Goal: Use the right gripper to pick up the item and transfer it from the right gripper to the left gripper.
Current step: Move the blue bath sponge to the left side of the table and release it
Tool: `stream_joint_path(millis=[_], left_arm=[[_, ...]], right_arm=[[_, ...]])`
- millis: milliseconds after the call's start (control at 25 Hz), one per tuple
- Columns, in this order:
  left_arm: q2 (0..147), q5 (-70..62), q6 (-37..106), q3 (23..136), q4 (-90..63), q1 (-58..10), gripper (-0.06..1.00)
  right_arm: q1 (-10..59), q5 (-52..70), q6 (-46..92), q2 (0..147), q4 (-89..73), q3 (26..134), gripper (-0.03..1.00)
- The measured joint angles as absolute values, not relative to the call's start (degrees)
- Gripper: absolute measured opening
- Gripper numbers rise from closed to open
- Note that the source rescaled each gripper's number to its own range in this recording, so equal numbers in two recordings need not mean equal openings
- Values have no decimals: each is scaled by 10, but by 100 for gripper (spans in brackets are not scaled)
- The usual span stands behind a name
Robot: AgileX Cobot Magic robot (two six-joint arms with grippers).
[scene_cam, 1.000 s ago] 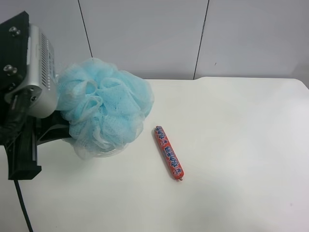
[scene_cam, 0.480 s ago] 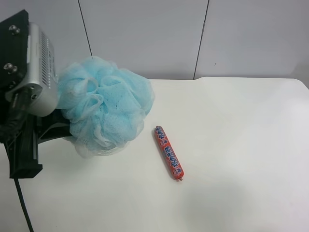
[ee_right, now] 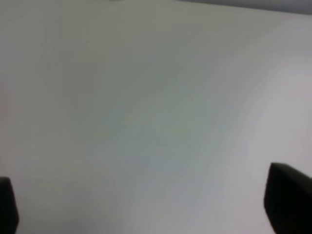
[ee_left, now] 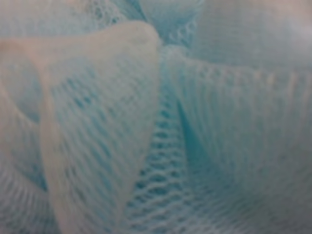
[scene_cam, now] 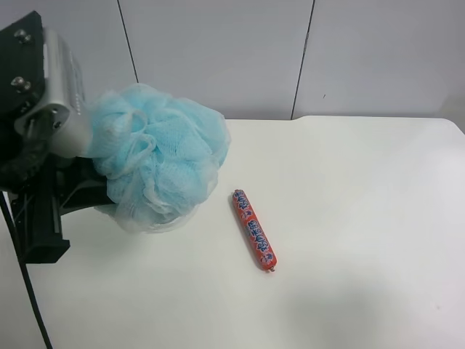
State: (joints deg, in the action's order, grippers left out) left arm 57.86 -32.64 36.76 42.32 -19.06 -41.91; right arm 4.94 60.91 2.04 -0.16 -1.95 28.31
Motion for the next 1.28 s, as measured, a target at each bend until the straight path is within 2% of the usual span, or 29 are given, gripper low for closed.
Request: stream_joint_path(millis=[120,280,920,1080,1280], left_arm=[[586,-317,292,423,-169,-405,1],[632,-323,227,423,-139,-337,1],[846,-318,217,423,-125,-67,0],[877,-291,218,424,-121,-25,0],[907,-287,235,424,-121,-17,0]], right_arm=[[48,609,20,-2,-19,283,100],[48,609,20,-2,-19,283,100],[48,609,19,-2,-19,283,100],[48,609,19,-2,-19,283,100],[48,609,19,-2,-19,283,100]])
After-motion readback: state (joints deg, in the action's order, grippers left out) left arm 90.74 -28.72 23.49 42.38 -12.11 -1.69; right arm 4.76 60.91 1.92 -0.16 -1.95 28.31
